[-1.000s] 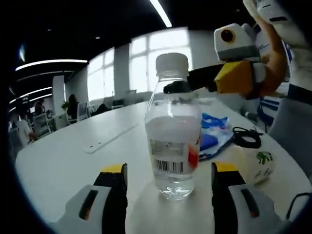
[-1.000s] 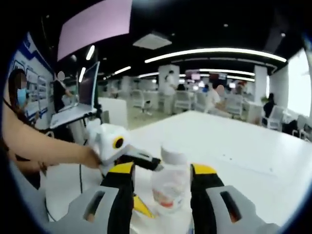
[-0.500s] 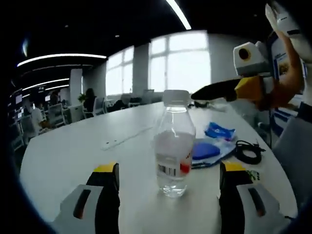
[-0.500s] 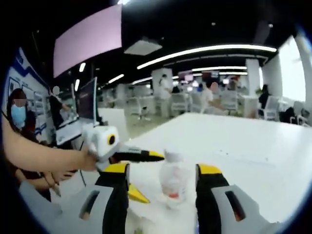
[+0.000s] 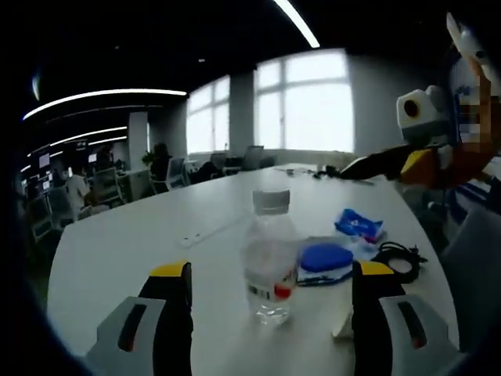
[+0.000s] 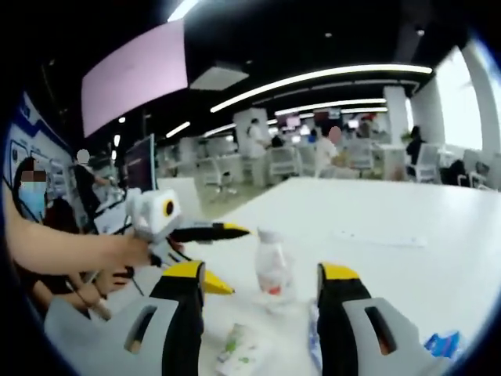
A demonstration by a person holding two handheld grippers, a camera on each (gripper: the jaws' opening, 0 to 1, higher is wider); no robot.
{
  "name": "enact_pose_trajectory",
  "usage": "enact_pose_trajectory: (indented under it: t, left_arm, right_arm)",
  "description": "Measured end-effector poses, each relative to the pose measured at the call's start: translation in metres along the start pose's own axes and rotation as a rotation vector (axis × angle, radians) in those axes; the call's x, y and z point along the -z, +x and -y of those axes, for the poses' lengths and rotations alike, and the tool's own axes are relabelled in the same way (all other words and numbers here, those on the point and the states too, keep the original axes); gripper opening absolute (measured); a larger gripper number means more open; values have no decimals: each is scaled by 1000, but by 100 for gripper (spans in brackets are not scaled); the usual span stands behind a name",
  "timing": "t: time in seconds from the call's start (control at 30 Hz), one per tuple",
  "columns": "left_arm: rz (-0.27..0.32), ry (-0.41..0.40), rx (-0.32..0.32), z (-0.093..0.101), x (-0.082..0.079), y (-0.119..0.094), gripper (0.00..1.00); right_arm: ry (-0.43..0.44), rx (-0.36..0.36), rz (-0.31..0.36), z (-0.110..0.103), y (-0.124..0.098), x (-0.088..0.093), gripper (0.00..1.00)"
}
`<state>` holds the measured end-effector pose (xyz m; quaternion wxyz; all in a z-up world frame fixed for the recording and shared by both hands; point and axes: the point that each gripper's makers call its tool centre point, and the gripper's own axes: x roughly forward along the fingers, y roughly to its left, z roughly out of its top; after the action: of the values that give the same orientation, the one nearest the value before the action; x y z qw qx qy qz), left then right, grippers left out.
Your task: Arrange the tabletop items into an orderly group along one side of the table until the central work area is clear of visible clutter.
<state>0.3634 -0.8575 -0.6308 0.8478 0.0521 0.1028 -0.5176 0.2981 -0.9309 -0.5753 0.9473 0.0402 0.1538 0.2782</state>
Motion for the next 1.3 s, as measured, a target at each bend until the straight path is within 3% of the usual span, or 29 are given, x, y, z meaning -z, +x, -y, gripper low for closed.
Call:
enact_pose_trajectory:
  t: [0.3,0.5,0.73,0.93,1.13,1.3]
  left_arm:
    - [-10,-7,-52,11,-12,-8,78]
    - [24,-14,-82,26,-28,-12,76]
    - [-17,-38,-123,46,-20,-7,73]
    - [-13,-24,-166,65,-28,-12,69]
    - [-65,23,-177,79,-27,-12,69]
    - [-71,32,-166,88,-32,-6,69]
  right_arm:
    - [50,17,34,10,-22,-6,55]
    - [124,37,36,28,-41,-1,55]
    - [170,56,38,58,-66,4,54]
    - [226,76,26,79,-86,15,54]
    - [260,71,7,87,-98,24,54]
    - [275,71,10,94,-105,27,54]
